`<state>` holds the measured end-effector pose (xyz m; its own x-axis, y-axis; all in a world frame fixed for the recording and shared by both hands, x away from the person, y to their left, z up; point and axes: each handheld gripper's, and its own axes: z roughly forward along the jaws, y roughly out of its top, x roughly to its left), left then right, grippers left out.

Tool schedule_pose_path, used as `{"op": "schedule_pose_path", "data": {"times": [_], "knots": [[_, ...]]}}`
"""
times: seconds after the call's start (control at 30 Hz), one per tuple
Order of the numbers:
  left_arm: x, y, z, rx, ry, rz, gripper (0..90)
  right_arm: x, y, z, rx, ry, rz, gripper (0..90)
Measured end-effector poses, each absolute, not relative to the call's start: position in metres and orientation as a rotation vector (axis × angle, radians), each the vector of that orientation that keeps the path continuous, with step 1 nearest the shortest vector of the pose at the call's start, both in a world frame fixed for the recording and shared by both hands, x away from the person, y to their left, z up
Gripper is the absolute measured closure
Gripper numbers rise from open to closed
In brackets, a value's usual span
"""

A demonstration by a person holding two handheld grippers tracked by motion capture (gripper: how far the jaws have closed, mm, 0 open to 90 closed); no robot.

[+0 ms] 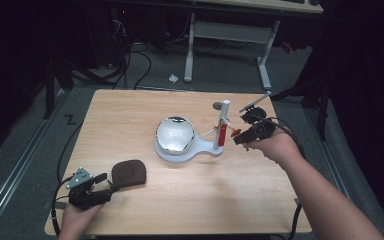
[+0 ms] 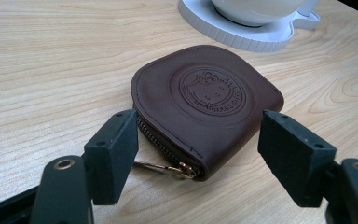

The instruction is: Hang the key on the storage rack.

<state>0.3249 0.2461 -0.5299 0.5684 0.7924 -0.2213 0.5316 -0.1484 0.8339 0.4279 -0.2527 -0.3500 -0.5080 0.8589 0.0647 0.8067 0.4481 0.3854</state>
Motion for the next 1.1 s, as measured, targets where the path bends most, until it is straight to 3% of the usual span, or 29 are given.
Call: {"op": "schedule_pose_path", "data": {"times": [0.53, 0.7, 1.1], "knots": [[0.325, 0.245, -0.531, 1.829, 1.083, 0.335, 29.2, 0.436, -0.249, -0.4, 1.509, 2.514, 0.736, 66.3], [0.325, 0.244, -0.531, 1.833, 1.081, 0.337, 29.2, 0.435, -0.249, -0.41, 1.5, 2.52, 0.737, 60.3], [0.327, 0.242, -0.531, 1.831, 1.097, 0.336, 28.7, 0.39, -0.274, -0.426, 1.478, 2.43, 0.81, 52.9]]}}
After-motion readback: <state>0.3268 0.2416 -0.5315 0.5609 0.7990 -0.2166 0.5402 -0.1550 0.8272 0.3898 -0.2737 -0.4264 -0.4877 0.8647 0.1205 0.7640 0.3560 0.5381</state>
